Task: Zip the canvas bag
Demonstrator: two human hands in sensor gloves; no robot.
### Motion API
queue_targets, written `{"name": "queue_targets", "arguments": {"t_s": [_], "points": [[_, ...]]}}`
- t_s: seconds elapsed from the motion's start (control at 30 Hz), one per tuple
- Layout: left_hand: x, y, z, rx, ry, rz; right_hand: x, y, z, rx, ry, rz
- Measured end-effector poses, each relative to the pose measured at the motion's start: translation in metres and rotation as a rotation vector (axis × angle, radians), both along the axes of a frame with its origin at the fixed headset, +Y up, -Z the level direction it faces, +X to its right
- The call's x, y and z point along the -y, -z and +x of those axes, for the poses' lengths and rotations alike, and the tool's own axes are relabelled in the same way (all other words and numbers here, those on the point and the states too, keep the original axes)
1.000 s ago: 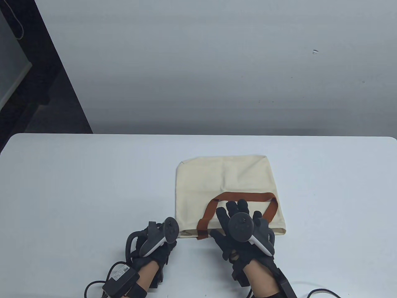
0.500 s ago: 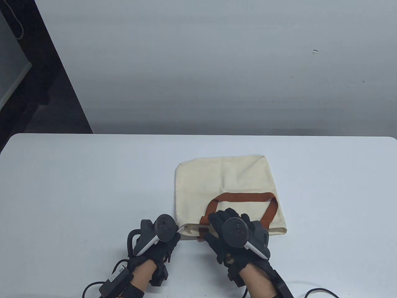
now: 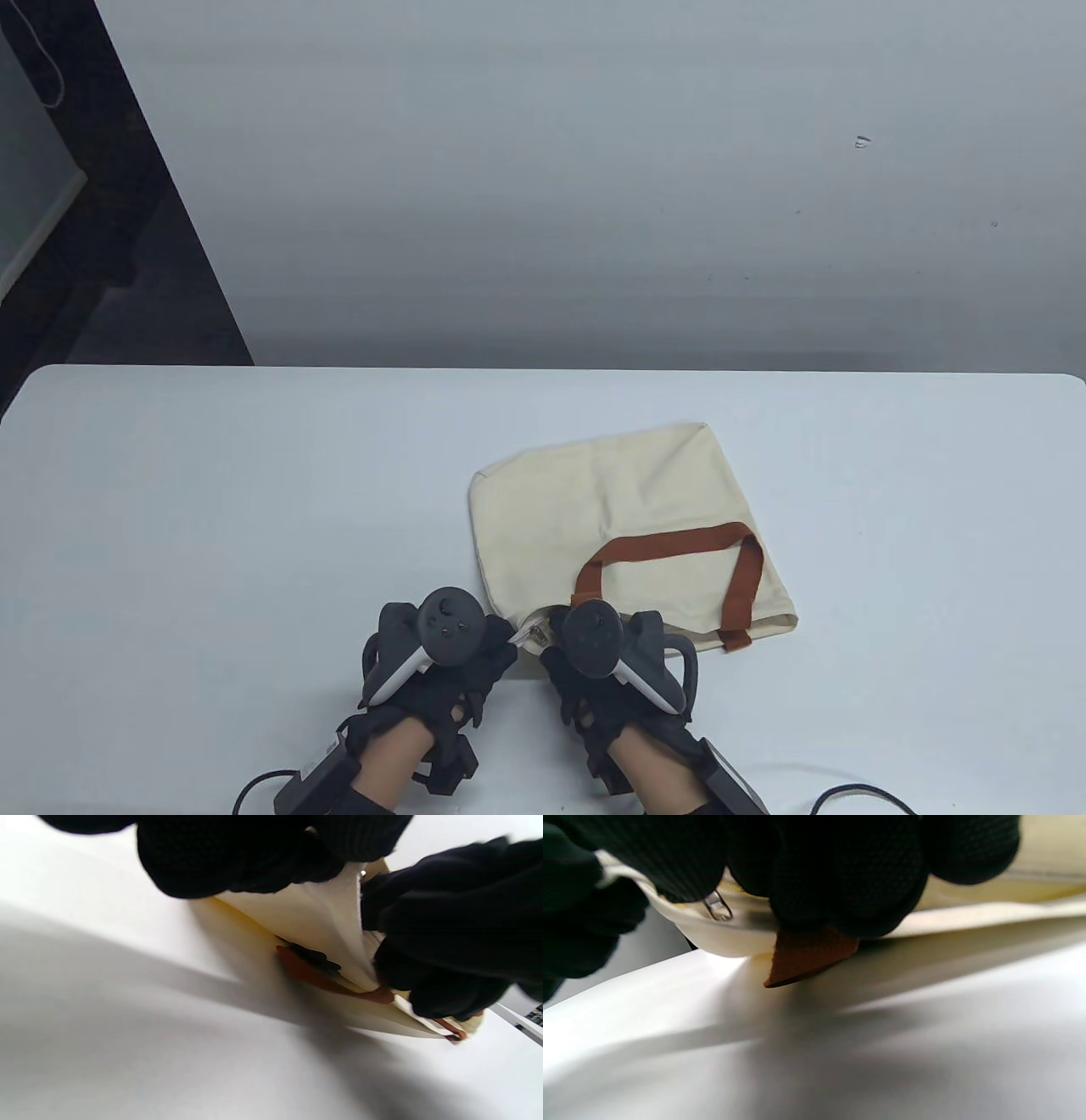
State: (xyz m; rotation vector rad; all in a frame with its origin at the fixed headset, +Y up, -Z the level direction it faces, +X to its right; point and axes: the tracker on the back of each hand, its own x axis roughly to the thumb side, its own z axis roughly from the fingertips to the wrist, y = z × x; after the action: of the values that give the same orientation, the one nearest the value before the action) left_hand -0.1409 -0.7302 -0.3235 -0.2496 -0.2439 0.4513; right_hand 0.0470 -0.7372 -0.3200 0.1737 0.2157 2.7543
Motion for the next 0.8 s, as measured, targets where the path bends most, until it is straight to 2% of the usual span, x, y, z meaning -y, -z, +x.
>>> {"name": "queue_targets", "arguments": {"t_s": [0.23,0.47,0.6,0.8], "points": [[0.004,0.002,0.002,0.033,-0.037,-0.061,0.019,0.014,0.012,-0.013,0.207,-0.143],[0.007,0.005,0.000,0.047,-0.065,-0.094,0.028,0.025,0.015,-0.061,0.281,-0.251],[0.008,0.005,0.002,0.061,-0.067,-0.117,0.029,0.027,0.016,-0.064,0.309,-0.253],[0.007,0.005,0.001,0.058,-0.052,-0.105,0.019,0.024,0.011,-0.083,0.311,-0.145]]}}
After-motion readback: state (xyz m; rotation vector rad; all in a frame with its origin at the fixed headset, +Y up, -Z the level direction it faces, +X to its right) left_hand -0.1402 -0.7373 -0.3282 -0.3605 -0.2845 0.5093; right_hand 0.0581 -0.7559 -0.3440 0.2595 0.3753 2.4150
